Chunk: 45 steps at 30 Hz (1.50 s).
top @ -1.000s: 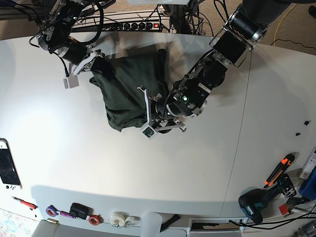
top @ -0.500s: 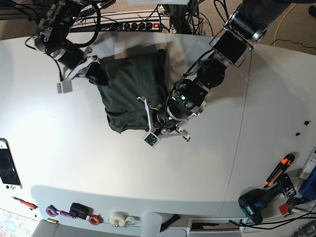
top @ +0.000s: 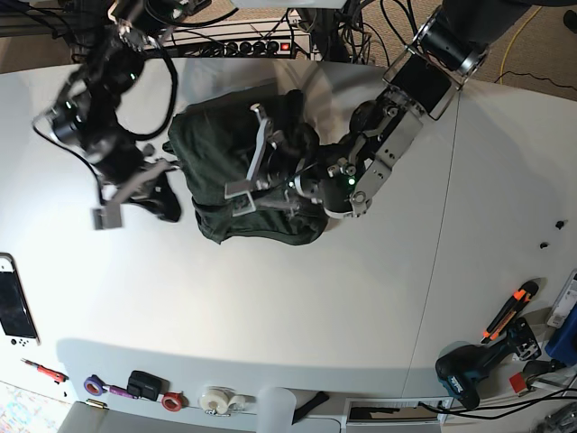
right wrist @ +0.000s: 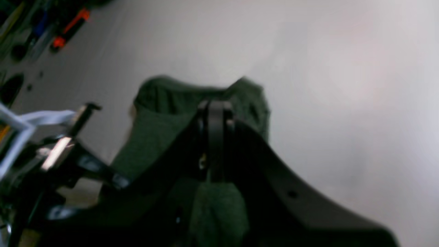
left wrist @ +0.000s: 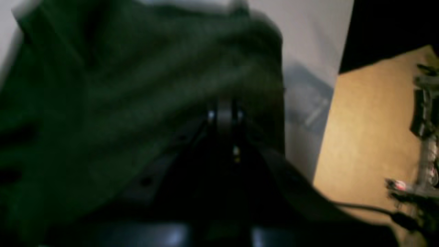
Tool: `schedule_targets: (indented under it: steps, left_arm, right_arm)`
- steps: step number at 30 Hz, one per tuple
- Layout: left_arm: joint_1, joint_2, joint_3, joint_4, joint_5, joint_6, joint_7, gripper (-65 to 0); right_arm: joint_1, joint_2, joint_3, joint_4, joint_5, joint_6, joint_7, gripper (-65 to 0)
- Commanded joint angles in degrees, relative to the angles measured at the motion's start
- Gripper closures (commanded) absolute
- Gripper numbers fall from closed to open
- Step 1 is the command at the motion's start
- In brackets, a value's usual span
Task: Layout the t-shirt on the table in an organized manner, then fold the t-shirt properly
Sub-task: 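Grasp the bundle with both grippers and compress it together, then drag the bundle with the right gripper toward the table edge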
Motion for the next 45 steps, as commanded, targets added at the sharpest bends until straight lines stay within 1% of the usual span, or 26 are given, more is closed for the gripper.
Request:
schedule_targets:
  steps: [1, 4, 7, 9, 11, 16, 17, 19, 21, 25, 28, 31, 34, 36, 37, 39, 40, 42, 43, 45]
  left_arm:
    - [-1.0, 0.6, -0.2, 1.0, -1.4, -0.2, -1.1, 0.0]
    - [-0.8, 0.5, -0.2, 1.0, -1.3, 0.1, -1.1, 0.0]
    - [-0.8, 0.3, -0.2, 1.0, 2.1, 2.5, -0.8, 0.0]
    - [-0.8, 0.3, -0.2, 1.0, 4.1, 2.6, 0.1, 0.0]
    - [-0.7, 0.3, -0.2, 0.9, 4.3, 2.6, 1.3, 0.0]
    - [0.5, -0.2, -0.2, 0.9, 4.7, 2.3, 2.5, 0.0]
    - [0.8, -0.5, -0.2, 0.9, 4.7, 1.9, 3.1, 0.0]
    - [1.5, -1.3, -0.2, 0.9, 4.6, 1.7, 4.7, 0.0]
    - [1.9, -2.4, -0.2, 0.9, 3.9, 0.6, 5.1, 0.0]
    - [2.0, -4.9, -0.2, 1.0, -0.2, 0.6, 5.2, 0.0]
    - [2.0, -6.3, -0.3, 1.0, -5.7, -0.1, 5.2, 0.0]
    - [2.0, -6.5, -0.3, 1.0, -12.8, -2.3, 5.3, 0.0]
    - [1.7, -6.5, -0.3, 1.0, -22.6, -6.3, 5.0, 0.0]
    - [1.4, -6.5, -0.3, 1.0, -27.8, -10.3, 5.0, 0.0]
    - [1.1, -6.5, -0.3, 1.0, -29.4, -11.0, 5.0, 0.0]
    - [0.2, -6.4, -0.3, 1.0, -30.5, -11.0, 4.7, 0.0]
    - [-0.3, -6.3, -0.3, 1.0, -30.0, -11.0, 4.5, 0.0]
    - [-1.6, -6.2, -0.4, 1.0, -28.5, -11.0, 4.0, 0.0]
    - [-2.1, -6.3, -0.5, 1.0, -26.6, -11.0, 3.4, 0.0]
    - [-2.8, -6.3, -1.7, 1.0, -22.1, -11.0, 1.4, 0.0]
  right_arm:
    - [1.8, 0.7, -1.1, -1.9, 1.1, 0.2, 1.7, 0.0]
    - [4.9, 2.1, -5.0, -10.4, 1.0, 0.6, 2.3, 0.0]
    - [8.2, 2.8, -8.5, -17.6, 0.5, 0.6, 2.4, 0.0]
    - [10.1, 3.1, -10.1, -21.4, -2.1, 0.6, 3.1, 0.0]
    - [11.5, 3.0, -10.6, -24.3, -5.7, 0.6, 4.6, 0.0]
    - [13.0, 3.1, -10.6, -26.9, -14.6, 0.0, 7.8, 0.0]
    - [13.2, 3.1, -10.6, -26.9, -15.4, 0.0, 8.1, 0.0]
    - [13.3, 3.6, -10.6, -26.9, -16.5, -1.3, 8.9, 0.0]
    - [13.4, 4.5, -10.6, -26.9, -16.8, -1.6, 10.2, 0.0]
    - [13.6, 6.3, -10.6, -26.9, -16.9, -2.5, 10.8, 0.0]
    - [14.3, 6.7, -10.6, -26.9, -16.9, -2.9, 10.9, 0.0]
    - [15.2, 6.7, -10.6, -26.9, -16.9, -2.9, 11.6, 0.0]
    - [16.6, 6.7, -10.6, -26.9, -16.6, -2.9, 13.1, 0.0]
    - [17.8, 6.7, -10.6, -26.8, -14.5, -2.9, 12.9, 0.0]
    - [18.3, 6.7, -10.6, -26.8, -12.0, -2.9, 12.6, 0.0]
    - [18.8, 6.7, -10.6, -26.8, -4.9, -2.7, 10.3, 0.0]
    - [18.8, 6.7, -10.6, -26.8, -0.8, -1.8, 8.3, 0.0]
    - [18.5, 6.3, -10.6, -26.8, 5.5, 2.2, 3.0, 0.0]
    - [18.1, 6.2, -10.6, -26.8, 8.8, 3.3, 0.5, 0.0]
    - [16.7, 5.5, -10.6, -26.7, 15.9, 4.0, -3.8, 0.0]
